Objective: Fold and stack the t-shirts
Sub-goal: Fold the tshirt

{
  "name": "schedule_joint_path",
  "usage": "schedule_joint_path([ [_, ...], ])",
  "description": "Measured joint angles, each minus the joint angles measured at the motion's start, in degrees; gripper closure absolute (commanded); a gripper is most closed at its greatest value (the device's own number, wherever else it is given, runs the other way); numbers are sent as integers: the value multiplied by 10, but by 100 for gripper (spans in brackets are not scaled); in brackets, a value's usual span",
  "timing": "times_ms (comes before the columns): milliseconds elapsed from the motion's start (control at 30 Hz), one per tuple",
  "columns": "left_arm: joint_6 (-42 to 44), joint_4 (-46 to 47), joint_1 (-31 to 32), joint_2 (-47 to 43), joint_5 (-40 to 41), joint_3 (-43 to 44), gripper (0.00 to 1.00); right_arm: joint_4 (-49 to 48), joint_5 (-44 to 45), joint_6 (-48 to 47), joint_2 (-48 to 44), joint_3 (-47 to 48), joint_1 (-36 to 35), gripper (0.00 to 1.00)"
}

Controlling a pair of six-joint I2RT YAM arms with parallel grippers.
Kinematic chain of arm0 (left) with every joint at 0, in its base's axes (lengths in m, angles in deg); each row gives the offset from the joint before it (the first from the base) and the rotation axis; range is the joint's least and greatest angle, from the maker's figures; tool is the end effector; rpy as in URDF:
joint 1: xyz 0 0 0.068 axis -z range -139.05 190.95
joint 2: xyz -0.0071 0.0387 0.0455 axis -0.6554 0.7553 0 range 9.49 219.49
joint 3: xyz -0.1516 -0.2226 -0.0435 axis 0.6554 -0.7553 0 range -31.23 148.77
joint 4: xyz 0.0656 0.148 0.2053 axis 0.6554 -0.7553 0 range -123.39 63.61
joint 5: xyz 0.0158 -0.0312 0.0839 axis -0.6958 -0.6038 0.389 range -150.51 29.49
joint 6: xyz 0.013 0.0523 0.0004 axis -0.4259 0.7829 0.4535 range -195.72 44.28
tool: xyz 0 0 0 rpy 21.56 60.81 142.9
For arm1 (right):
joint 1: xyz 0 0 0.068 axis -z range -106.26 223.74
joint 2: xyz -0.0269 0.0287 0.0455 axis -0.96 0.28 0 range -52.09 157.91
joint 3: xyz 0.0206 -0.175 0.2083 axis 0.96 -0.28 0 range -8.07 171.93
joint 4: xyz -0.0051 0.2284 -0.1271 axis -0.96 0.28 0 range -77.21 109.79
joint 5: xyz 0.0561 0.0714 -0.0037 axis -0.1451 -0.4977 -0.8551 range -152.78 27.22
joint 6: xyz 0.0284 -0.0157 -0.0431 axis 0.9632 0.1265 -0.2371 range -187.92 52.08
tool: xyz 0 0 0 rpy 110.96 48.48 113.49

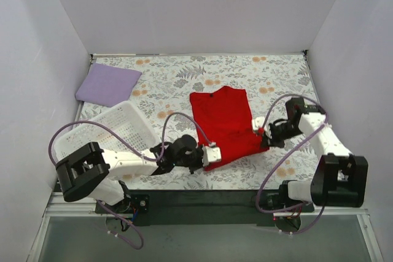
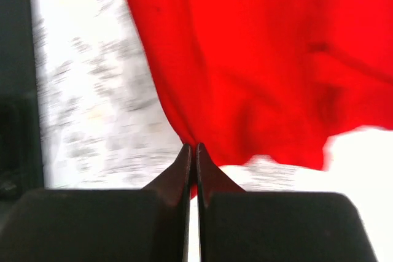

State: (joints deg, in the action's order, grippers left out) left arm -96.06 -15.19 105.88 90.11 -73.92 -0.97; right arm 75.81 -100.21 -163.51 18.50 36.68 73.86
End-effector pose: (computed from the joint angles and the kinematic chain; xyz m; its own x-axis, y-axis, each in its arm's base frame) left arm 0.1042 -0.2424 0.1550 -0.5835 0.4497 -0.6762 0.8047 0.4326 -0.4067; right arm 0.1809 0.0213 0.2075 0.1080 -0.7906 -0.6028 -0.9940 -0.0755 -0.0791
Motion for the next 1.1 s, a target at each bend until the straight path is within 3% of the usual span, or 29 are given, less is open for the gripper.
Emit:
schedule_joint_path([
  [133, 17, 1, -121, 2, -49, 40, 100, -5, -45, 70, 130, 178, -13, 99],
  [300, 28, 15, -282, 78, -136, 167, 100, -30, -93, 176, 324, 434, -33, 99],
  [433, 16, 31, -366, 191, -177, 293, 100, -60, -108, 294, 484, 648, -42, 99],
  [567, 0, 35, -409, 296, -187, 391, 100, -120, -90, 400, 601, 783, -51, 99],
  [767, -18, 23, -432, 409, -185, 476, 100, -215, -49, 499, 661, 797, -66, 99],
  [1033, -38, 17, -440, 429, -185, 484, 100, -322, -23, 586, 665, 780, -81, 99],
  [1067, -42, 17, -440, 429, -184, 484, 94, -332, -16, 598, 666, 780, -82, 90],
  [1100, -47, 17, -441, 429, -179, 484, 68, -342, -10, 611, 668, 780, -84, 73],
])
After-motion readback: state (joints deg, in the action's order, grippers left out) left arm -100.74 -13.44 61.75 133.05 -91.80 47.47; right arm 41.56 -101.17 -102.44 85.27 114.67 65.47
